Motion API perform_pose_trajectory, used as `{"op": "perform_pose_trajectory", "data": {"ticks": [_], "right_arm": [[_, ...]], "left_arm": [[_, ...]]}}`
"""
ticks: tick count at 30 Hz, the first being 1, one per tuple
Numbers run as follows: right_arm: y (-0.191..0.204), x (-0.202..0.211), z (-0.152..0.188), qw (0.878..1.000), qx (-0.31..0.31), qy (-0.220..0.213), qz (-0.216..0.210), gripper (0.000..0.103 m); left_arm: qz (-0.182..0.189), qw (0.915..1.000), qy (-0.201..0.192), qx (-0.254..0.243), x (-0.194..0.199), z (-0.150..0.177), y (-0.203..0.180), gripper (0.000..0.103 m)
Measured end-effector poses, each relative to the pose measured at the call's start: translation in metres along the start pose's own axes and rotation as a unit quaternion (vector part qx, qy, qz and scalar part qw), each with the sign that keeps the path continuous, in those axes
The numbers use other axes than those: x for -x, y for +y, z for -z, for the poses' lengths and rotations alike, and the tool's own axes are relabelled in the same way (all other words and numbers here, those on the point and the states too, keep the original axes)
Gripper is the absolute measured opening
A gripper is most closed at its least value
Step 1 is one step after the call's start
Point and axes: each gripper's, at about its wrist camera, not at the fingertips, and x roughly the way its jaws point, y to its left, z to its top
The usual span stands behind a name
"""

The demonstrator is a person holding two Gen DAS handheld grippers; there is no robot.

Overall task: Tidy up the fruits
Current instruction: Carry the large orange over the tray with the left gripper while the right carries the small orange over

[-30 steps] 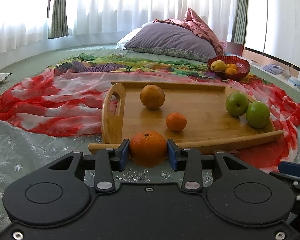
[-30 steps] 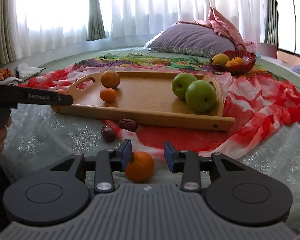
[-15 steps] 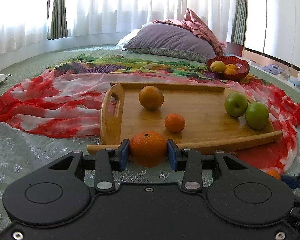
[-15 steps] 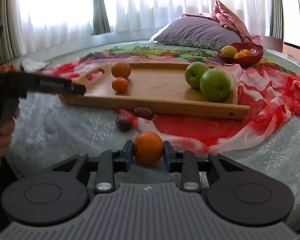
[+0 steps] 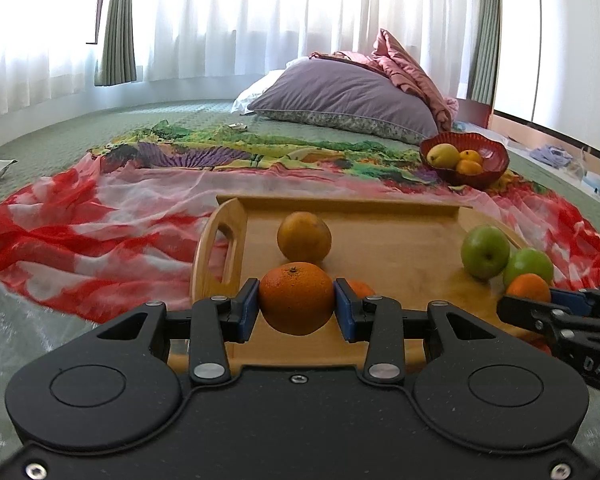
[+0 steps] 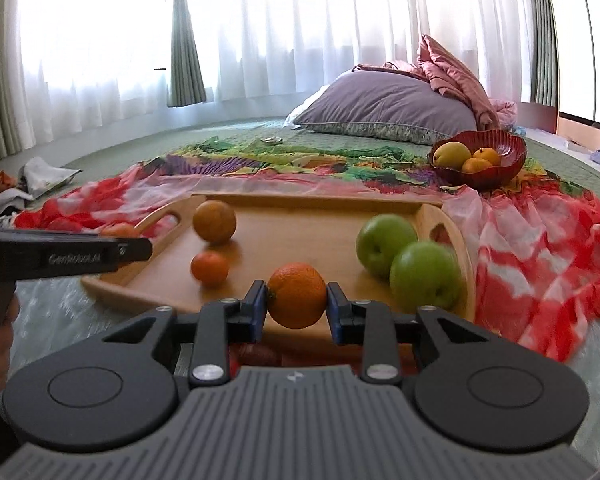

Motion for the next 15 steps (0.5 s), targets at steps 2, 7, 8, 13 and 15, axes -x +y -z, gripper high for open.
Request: {"op": "perform_pose_trajectory", "data": {"ticks": [2, 7, 8, 13, 15], "right_arm": [[-0.002, -0.012, -0.007, 1.0, -0.008, 0.004, 0.0, 0.037], [-0.007, -0.041, -0.017, 1.0, -0.02, 0.017, 0.005, 0.037], [-0.007, -0.046, -0.018, 1.0, -0.02, 0.02, 0.005, 0.037], [-0.008, -0.067, -0.02, 0.999, -0.018, 0.035, 0.012, 0.037], [-0.009, -0.074, -0.02, 0.999, -0.018, 0.041, 0.014, 0.037]], "left_arm": [[-0.004, 1.0, 0.003, 0.001, -0.009, -0.004, 0.001, 0.037], [-0.011, 0.9999, 0.012, 0.005, -0.03, -0.01, 0.006, 0.038], [-0.013, 0.9998, 0.014, 0.005, -0.034, -0.011, 0.006, 0.038], [-0.02, 0.9993, 0.03, 0.012, -0.052, -0.009, 0.009, 0.037], [-0.02, 0.999, 0.036, 0.015, -0.058, -0.007, 0.009, 0.038]]}}
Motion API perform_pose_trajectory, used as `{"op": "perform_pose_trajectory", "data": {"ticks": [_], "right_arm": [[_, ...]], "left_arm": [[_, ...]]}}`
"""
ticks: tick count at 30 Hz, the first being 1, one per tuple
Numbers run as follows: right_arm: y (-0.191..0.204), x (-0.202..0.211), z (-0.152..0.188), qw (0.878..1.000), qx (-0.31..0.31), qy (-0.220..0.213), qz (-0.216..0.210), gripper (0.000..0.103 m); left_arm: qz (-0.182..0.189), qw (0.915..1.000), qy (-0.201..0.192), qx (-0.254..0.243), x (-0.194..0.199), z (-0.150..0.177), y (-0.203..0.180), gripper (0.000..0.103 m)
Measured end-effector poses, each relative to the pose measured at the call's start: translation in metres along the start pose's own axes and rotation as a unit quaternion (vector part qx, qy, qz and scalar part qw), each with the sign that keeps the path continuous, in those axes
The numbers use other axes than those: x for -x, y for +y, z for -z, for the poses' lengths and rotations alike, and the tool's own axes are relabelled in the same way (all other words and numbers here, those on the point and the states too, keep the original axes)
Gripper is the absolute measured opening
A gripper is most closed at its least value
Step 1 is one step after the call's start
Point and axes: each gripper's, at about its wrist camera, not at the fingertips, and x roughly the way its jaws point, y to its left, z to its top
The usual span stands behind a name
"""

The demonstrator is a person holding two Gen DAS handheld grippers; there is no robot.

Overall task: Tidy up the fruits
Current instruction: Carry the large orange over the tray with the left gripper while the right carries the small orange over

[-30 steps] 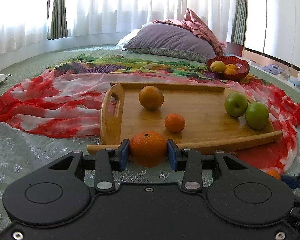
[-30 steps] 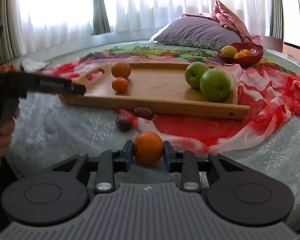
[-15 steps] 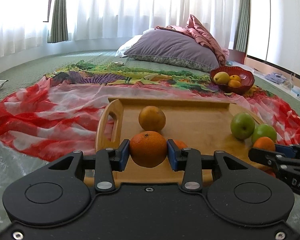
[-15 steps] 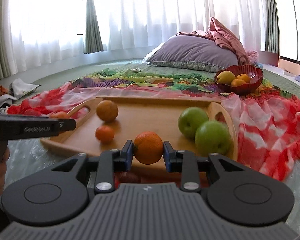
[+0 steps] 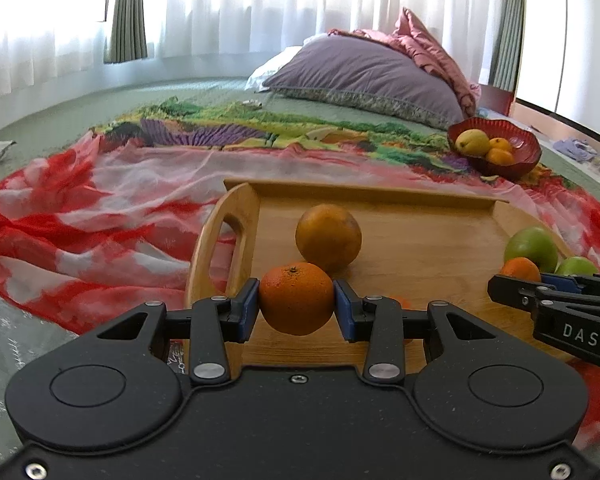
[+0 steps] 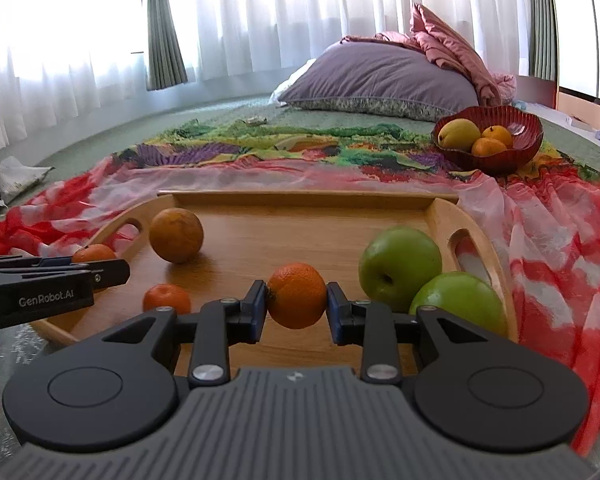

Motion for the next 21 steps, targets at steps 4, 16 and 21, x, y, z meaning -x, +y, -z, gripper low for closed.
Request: {"op": "perform_pose_trajectory", "data": {"ticks": [4, 16, 21], "right_arm": [[0.001, -0.012, -0.001, 1.0, 0.003, 0.009, 0.005, 0.037], [0.001, -0.025, 0.003, 1.0, 0.003, 0.027, 0.012, 0.037], [-0.001, -0.027, 0.004, 1.0, 0.0, 0.029, 0.012, 0.037]], "left_arm": [[-0.001, 1.0, 0.005, -0.002, -0.007, 0.002, -0.002, 0.037], [-0.005, 0.9997, 0.015, -0.016, -0.019, 0.008, -0.007, 0.038], [-0.006, 0.9997, 0.014, -0.018, -0.021, 0.009, -0.008, 0.038]]}}
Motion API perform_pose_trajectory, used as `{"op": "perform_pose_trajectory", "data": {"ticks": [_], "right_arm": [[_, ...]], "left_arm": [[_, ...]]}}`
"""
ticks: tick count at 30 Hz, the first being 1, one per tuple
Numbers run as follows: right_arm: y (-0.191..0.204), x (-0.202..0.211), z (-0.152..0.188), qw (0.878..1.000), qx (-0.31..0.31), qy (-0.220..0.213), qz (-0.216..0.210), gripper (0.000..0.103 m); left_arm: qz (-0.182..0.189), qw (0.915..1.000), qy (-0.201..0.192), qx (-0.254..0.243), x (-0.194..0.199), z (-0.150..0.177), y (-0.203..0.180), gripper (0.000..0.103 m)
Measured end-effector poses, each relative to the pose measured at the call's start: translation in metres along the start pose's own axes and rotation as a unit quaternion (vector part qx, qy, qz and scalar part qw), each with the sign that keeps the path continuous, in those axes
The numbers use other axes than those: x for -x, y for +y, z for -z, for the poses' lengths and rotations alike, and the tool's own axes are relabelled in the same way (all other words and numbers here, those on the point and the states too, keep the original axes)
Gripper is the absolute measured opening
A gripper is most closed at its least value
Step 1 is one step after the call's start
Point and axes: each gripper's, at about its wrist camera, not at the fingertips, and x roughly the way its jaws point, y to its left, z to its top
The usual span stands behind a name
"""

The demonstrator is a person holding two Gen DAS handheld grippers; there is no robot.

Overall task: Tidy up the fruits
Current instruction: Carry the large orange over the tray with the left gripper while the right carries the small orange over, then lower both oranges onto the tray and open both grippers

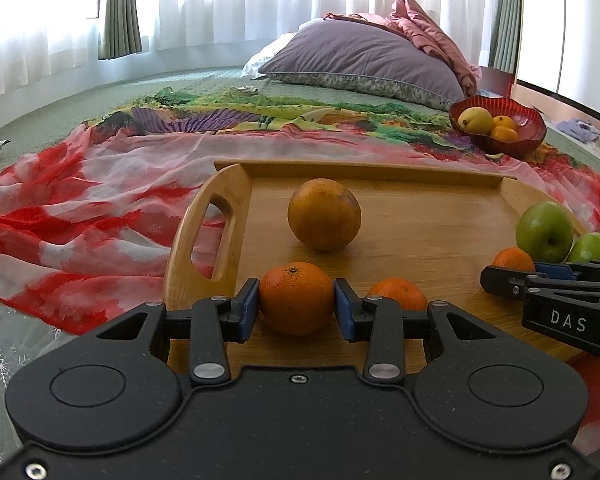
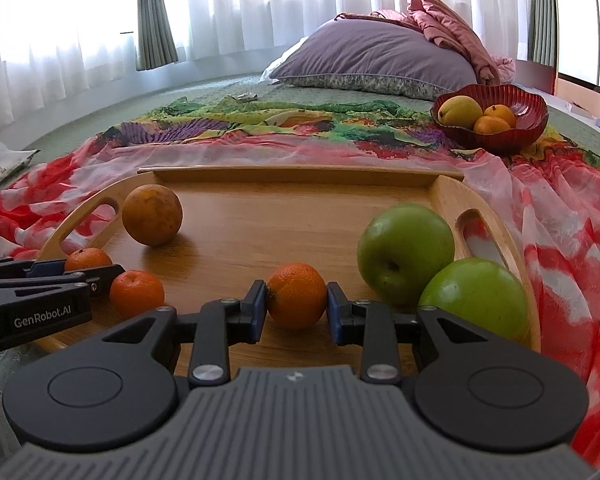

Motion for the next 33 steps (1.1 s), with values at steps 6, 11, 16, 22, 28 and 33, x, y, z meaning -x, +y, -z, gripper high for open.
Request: {"op": "perform_pose_trajectory", "data": {"ticks": [6, 11, 16, 22, 28, 33], "right_arm": [[0.001, -0.001, 0.001, 1.0, 0.002, -0.001, 0.0, 0.037], [0.001, -0.001, 0.001, 1.0, 0.002, 0.0, 0.001, 0.037], [0.001, -0.001, 0.001, 1.0, 0.002, 0.0, 0.001, 0.038], [0.001, -0.001, 0.001, 1.0, 0.002, 0.0, 0.001, 0.04], [0.001, 0.002, 0.003, 1.0, 0.004, 0.001, 0.002, 0.043], [0.005, 0.01, 0.001, 1.0, 0.02, -0.011, 0.007, 0.055]], "left_arm": [[-0.001, 1.0, -0.001, -0.004, -0.001, 0.0, -0.001, 0.038], [-0.001, 1.0, 0.0, -0.004, -0.001, 0.0, -0.001, 0.038], [-0.001, 1.0, 0.0, -0.004, -0.001, 0.0, -0.001, 0.038], [-0.002, 1.0, 0.0, -0.003, -0.001, -0.001, -0.001, 0.038], [0.001, 0.9999, -0.012, -0.003, 0.008, -0.001, 0.001, 0.048], [0.002, 0.9998, -0.014, -0.011, 0.019, -0.003, 0.0, 0.054]]}}
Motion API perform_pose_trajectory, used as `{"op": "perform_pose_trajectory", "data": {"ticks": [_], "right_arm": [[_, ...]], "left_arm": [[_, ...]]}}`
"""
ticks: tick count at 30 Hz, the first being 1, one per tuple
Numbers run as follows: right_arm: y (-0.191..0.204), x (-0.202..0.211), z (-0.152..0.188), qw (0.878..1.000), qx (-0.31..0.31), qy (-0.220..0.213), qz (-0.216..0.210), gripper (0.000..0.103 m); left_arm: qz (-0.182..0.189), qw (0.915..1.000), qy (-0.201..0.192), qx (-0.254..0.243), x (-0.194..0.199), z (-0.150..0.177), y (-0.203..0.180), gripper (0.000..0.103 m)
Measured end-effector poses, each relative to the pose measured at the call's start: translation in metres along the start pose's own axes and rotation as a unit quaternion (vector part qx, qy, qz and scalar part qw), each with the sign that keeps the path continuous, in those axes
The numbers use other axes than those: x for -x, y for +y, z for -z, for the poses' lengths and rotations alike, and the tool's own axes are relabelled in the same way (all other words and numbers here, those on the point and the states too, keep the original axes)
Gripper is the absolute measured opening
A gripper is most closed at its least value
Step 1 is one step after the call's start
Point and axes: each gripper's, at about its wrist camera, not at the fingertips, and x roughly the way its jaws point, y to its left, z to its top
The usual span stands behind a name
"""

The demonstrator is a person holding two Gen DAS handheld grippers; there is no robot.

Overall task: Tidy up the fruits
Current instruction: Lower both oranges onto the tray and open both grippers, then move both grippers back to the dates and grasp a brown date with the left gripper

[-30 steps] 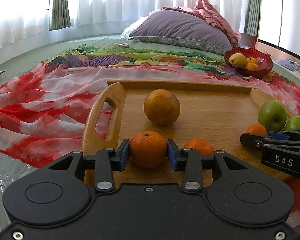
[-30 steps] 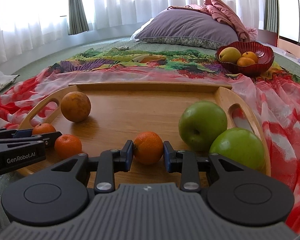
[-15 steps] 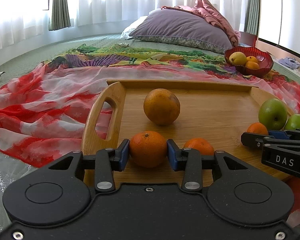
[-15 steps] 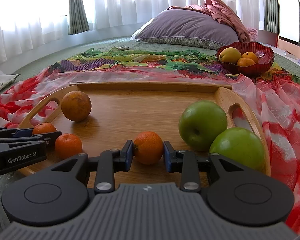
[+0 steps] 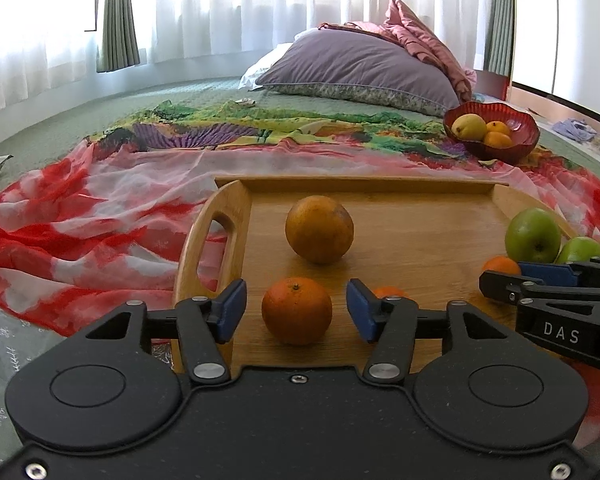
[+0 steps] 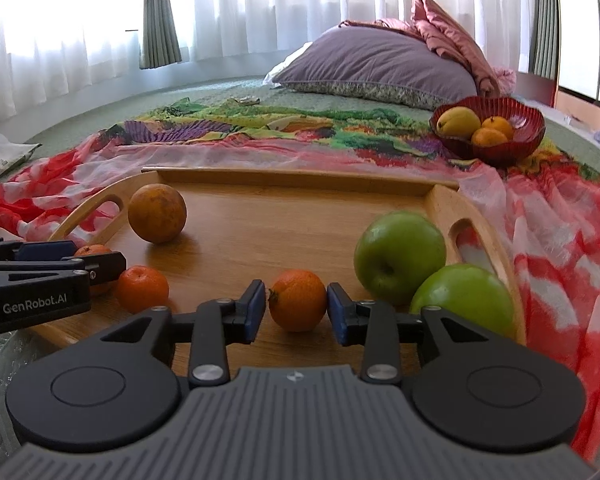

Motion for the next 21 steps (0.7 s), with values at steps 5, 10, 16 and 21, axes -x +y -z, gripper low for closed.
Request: {"op": "perform_pose_trajectory", "data": {"ticks": [5, 10, 16, 21], "right_arm": [[0.001, 0.012, 0.0, 1.0, 0.009, -0.009, -0.004, 0.058], [0.0, 0.026, 0.002, 1.0, 0.013, -0.02, -0.009, 0.062], [-0.002, 0.045, 0.006, 0.999, 0.024, -0.036, -0.022, 0.068], [-0.004, 0.057, 0.01, 0.998, 0.035, -0.042, -0.031, 0.074]], "left_arm": [[0.008, 1.0, -0.005, -0.003, 0.015, 0.0, -0.001, 0.063], [0.015, 0.9998, -0.006, -0.013, 0.029, 0.003, -0.005, 0.063], [0.022, 0.9995, -0.011, -0.019, 0.046, 0.008, -0.009, 0.064], [0.029, 0.9994, -0.007, -0.016, 0.056, 0.014, -0.01, 0.077]]}}
